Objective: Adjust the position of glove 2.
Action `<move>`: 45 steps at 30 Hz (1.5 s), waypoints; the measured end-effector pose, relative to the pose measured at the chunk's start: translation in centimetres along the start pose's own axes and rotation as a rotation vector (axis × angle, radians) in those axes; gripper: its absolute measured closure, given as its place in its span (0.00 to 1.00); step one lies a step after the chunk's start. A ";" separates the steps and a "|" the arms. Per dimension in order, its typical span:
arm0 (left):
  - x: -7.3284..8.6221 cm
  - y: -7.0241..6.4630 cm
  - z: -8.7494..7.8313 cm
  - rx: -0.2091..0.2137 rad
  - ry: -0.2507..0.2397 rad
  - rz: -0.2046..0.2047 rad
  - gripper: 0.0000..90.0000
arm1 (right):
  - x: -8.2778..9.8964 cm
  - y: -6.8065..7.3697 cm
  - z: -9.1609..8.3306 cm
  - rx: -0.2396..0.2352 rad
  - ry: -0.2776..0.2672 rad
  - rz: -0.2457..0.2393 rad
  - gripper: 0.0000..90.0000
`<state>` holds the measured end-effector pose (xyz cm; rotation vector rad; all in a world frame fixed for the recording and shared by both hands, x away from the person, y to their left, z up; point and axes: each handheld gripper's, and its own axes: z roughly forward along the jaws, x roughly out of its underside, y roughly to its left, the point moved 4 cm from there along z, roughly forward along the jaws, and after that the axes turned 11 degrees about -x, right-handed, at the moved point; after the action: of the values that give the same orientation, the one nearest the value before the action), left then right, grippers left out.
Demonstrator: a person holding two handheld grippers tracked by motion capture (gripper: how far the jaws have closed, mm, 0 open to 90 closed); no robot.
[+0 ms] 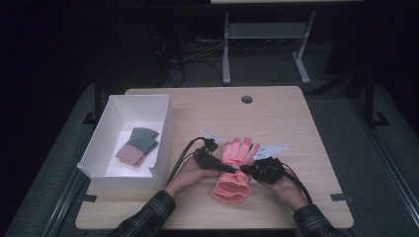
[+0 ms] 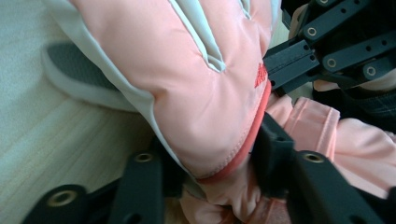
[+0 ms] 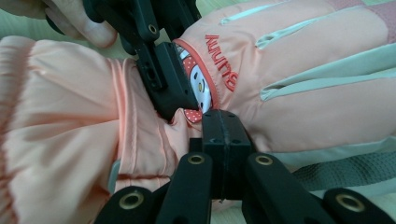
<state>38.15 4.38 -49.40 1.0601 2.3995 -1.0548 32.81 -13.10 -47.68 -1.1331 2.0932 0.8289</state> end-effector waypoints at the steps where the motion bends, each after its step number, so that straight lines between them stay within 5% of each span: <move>1: 0.0 -0.1 -0.1 -0.006 -0.003 0.009 0.73 | 0.0 0.0 0.0 -0.002 -0.004 0.008 1.00; 8: -0.3 -0.5 -0.5 -0.009 -0.021 0.020 0.77 | -0.2 0.3 -0.9 -0.015 -0.016 -0.011 0.98; 15: -0.7 -1.1 -1.6 -0.031 -0.054 0.011 0.78 | -0.8 1.0 -2.8 -0.038 -0.076 0.012 0.76; 21: -0.9 -1.1 -2.6 -0.052 -0.061 0.011 0.77 | -0.5 0.5 -5.1 0.017 -0.131 0.053 0.62; 27: -1.3 -1.5 -3.5 -0.059 -0.084 0.013 0.77 | 1.1 -0.6 -6.3 0.061 -0.123 0.093 0.52; 45: -3.9 -3.5 -8.3 -0.178 -0.130 0.019 0.77 | 3.1 -2.5 -6.6 0.166 -0.076 0.193 0.27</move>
<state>38.30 6.95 -39.91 0.9227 2.3253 -0.8579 32.17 -20.70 -46.50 -0.8105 2.1861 0.7565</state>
